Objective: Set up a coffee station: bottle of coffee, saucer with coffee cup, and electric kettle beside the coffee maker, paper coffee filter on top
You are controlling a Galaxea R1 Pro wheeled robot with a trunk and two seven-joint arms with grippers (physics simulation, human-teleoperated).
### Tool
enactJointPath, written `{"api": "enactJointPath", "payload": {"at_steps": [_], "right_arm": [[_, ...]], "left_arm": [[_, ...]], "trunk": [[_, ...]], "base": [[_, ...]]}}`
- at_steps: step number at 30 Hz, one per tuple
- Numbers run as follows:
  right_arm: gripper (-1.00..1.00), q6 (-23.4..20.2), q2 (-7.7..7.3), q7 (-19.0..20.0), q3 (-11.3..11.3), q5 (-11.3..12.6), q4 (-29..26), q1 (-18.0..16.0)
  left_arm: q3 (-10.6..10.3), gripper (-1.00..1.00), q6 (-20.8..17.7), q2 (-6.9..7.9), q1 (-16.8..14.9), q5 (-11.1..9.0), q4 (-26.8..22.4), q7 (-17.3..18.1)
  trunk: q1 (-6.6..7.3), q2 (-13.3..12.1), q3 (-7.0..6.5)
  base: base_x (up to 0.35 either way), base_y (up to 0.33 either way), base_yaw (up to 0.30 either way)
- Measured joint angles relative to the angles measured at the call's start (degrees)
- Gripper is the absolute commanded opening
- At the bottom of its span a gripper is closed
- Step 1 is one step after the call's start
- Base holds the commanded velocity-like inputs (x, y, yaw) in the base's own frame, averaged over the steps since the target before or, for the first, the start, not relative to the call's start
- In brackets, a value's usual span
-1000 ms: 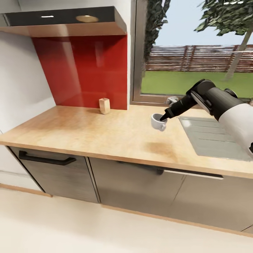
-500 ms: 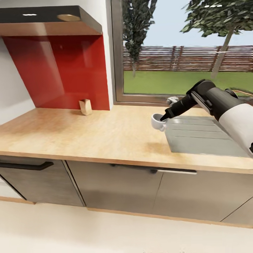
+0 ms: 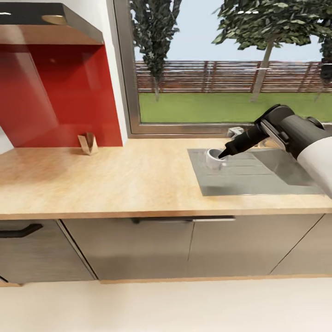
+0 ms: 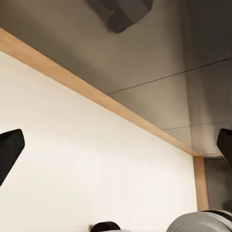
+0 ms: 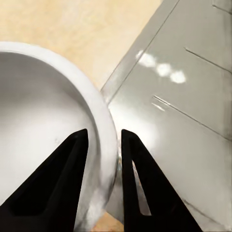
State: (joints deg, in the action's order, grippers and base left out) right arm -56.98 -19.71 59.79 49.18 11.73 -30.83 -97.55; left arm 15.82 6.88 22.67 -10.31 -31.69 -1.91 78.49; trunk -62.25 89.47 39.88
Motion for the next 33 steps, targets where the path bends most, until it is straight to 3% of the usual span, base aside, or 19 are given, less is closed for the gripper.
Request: {"api": "enactJointPath", "payload": {"at_steps": [4,16,19,21,23,25,27,33], "right_arm": [[-1.0,0.0,-1.59,0.1,0.0,0.0,0.0,0.0],[-1.0,0.0,-2.84,2.5,-0.1,0.2,0.0,0.2],[-1.0,0.1,-3.85,3.3,-0.1,0.3,0.0,0.4],[-1.0,0.1,-5.01,3.8,-0.1,0.5,0.0,0.5],[-1.0,0.2,-7.19,4.8,-0.1,0.5,-0.1,0.8],[-1.0,0.2,-8.07,5.7,-0.2,0.7,-0.2,1.1],[-1.0,1.4,-10.54,8.3,-0.1,0.5,-0.3,1.9],[-1.0,4.4,-13.53,9.6,-0.3,0.7,-0.5,4.2]], "left_arm": [[0.0,1.0,0.0,0.0,0.0,0.0,0.0,0.0],[0.0,1.0,0.0,0.0,0.0,0.0,0.0,0.0],[0.0,1.0,0.0,0.0,0.0,0.0,0.0,0.0],[0.0,1.0,0.0,0.0,0.0,0.0,0.0,0.0],[0.0,1.0,0.0,0.0,0.0,0.0,0.0,0.0],[-0.1,1.0,0.0,0.0,0.0,0.0,0.0,0.0],[-0.1,1.0,0.0,0.0,0.0,0.0,0.0,0.0],[-0.1,1.0,0.0,0.0,0.0,0.0,0.0,0.0]], "trunk": [[0.0,0.0,0.0],[0.0,0.0,0.0],[0.0,0.0,0.0],[0.0,0.0,0.0],[0.0,0.0,0.0],[0.0,0.0,0.0],[0.0,0.0,0.0],[0.0,0.0,0.0]], "base": [[0.0,0.0,-0.261],[0.0,0.0,-0.278],[0.0,0.0,-0.283],[0.0,0.0,-0.283],[0.0,0.0,-0.283],[0.0,0.0,-0.283],[0.0,0.0,-0.283],[0.0,0.0,-0.283]]}}
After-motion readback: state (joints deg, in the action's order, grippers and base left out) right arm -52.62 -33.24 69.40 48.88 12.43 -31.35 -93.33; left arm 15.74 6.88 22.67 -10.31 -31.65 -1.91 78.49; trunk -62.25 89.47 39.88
